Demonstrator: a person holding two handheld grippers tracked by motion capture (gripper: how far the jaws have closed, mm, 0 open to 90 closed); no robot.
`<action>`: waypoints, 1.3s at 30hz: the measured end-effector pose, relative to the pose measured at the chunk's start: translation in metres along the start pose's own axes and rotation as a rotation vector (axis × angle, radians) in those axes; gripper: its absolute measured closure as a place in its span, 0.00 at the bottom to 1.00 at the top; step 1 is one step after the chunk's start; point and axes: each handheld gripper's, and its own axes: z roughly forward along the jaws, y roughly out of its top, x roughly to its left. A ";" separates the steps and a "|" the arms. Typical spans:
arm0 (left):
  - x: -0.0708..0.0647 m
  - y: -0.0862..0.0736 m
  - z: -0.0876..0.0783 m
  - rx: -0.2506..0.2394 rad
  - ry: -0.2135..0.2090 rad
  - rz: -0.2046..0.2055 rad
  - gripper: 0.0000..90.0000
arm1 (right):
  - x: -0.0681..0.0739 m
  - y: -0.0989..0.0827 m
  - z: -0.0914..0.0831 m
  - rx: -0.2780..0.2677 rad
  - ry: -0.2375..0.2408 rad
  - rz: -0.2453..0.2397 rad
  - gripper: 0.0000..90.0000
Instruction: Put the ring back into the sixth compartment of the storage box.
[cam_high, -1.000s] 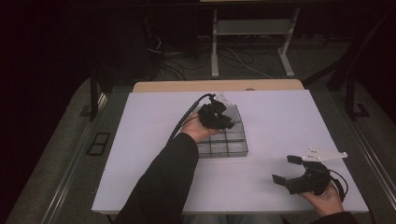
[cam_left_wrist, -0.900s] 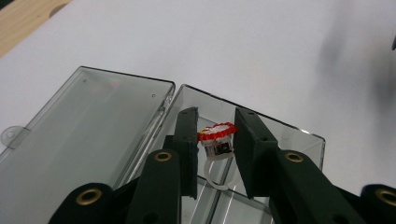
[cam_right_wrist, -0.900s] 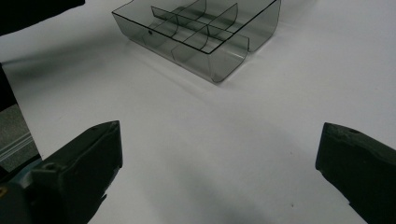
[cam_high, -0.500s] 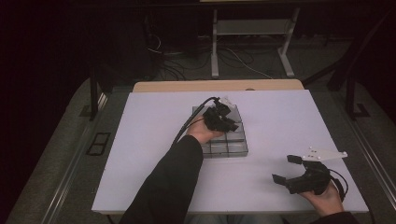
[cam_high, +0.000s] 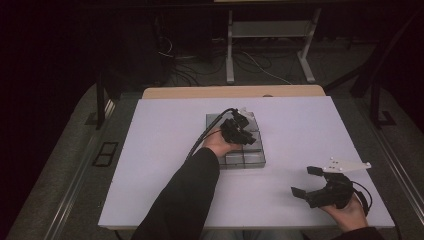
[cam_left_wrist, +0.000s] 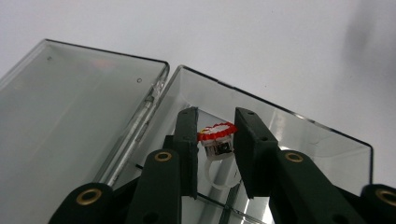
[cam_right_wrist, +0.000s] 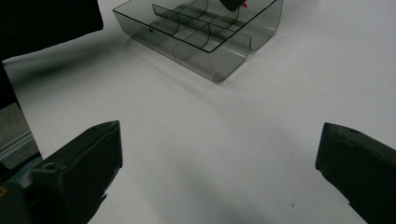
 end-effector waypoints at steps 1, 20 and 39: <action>-0.001 -0.001 0.002 -0.001 0.000 -0.010 0.78 | 0.000 0.000 0.000 0.001 0.000 0.001 0.00; 0.001 -0.004 0.018 0.028 -0.007 -0.035 0.71 | 0.000 0.000 0.001 0.007 -0.003 0.000 0.00; -0.003 0.002 -0.026 -0.066 -0.049 -0.077 0.34 | -0.003 0.000 -0.001 0.003 -0.015 0.008 0.00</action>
